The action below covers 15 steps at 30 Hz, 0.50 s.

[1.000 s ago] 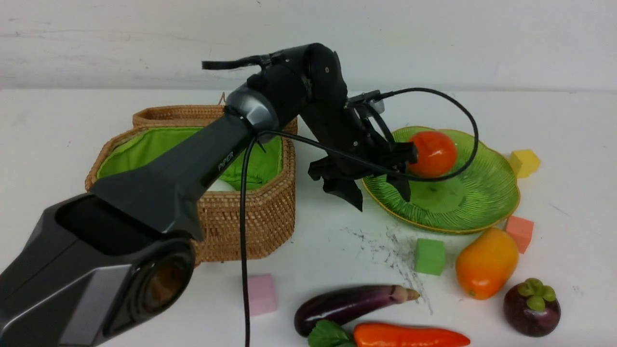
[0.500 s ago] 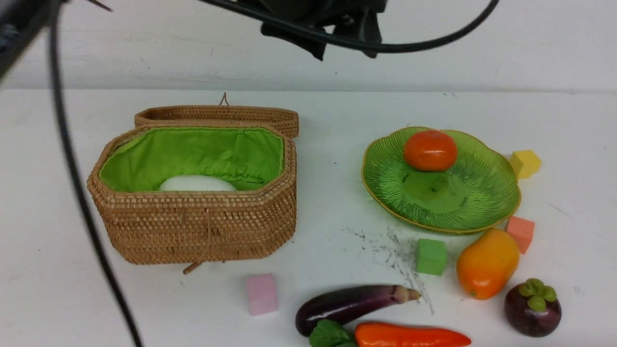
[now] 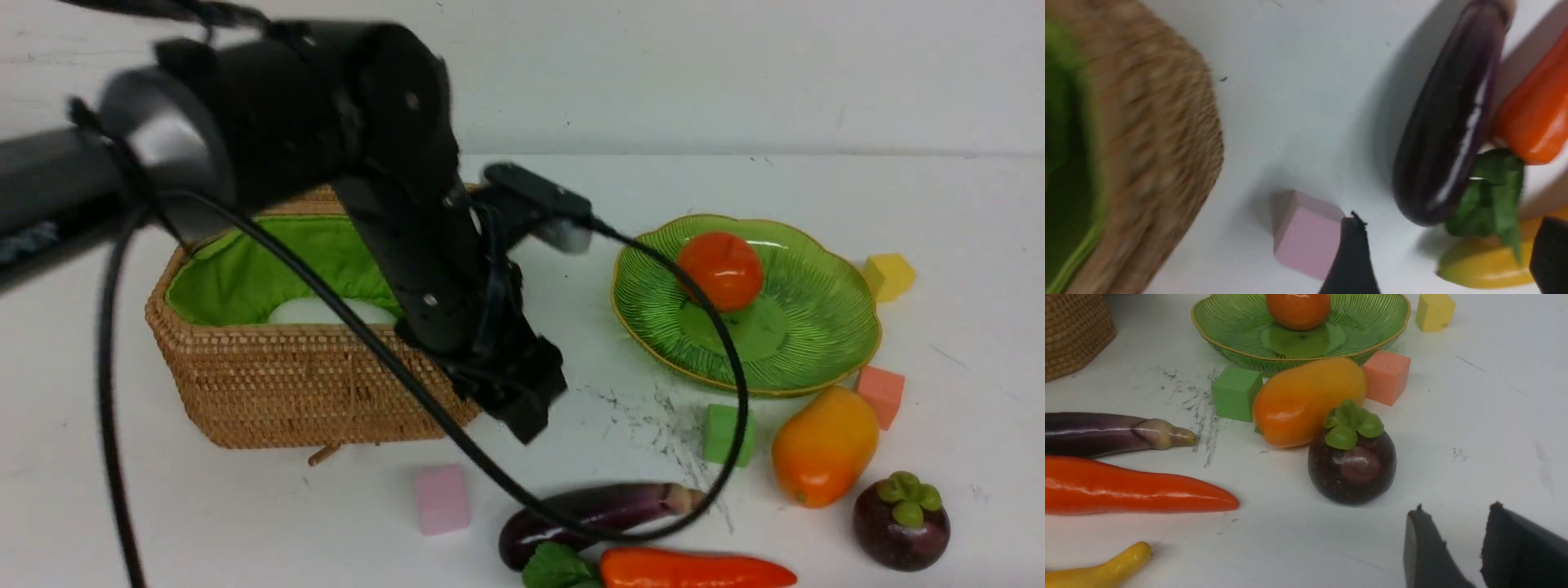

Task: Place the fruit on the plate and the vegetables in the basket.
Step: Use the left arm to grab an eggplant and put it into the left basket

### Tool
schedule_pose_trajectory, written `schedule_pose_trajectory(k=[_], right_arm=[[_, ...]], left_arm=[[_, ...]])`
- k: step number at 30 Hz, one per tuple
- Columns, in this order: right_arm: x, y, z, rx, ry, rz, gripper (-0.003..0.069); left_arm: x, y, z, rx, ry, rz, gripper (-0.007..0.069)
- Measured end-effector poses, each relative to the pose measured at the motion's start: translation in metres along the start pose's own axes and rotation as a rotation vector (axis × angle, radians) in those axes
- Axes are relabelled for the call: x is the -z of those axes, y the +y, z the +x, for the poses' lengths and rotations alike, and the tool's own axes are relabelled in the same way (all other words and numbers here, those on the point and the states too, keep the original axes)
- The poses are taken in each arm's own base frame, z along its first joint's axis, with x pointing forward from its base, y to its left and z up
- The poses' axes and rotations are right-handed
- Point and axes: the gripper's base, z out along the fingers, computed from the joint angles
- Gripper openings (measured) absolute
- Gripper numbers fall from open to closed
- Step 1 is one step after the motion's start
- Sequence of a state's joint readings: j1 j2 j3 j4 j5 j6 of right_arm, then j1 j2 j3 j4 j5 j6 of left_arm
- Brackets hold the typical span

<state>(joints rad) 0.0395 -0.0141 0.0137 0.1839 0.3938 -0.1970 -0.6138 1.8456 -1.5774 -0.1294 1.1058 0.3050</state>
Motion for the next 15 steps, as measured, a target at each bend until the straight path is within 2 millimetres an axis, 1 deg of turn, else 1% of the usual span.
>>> schedule_pose_trajectory(k=[2,5,7,9,15], right_arm=[[0.000,0.000,0.000,0.000,0.000,0.000,0.0242],[0.000,0.000,0.000,0.000,0.000,0.000,0.0242],[0.000,0.000,0.000,0.000,0.000,0.000,0.0242],[0.000,0.000,0.000,0.000,0.000,0.000,0.0242],[0.000,0.000,0.000,0.000,0.000,0.000,0.0242]], left_arm=[[-0.020,-0.010,-0.005,-0.079,0.044,-0.047,0.0533],[-0.043,-0.023,-0.009,-0.187,0.095,-0.110,0.0533],[-0.058,-0.032,-0.011,-0.232,0.114,-0.121,0.0532],[-0.067,-0.035,-0.012,-0.240,0.120,-0.115,0.0532],[-0.086,-0.038,-0.013,-0.223,0.128,-0.080,0.0532]])
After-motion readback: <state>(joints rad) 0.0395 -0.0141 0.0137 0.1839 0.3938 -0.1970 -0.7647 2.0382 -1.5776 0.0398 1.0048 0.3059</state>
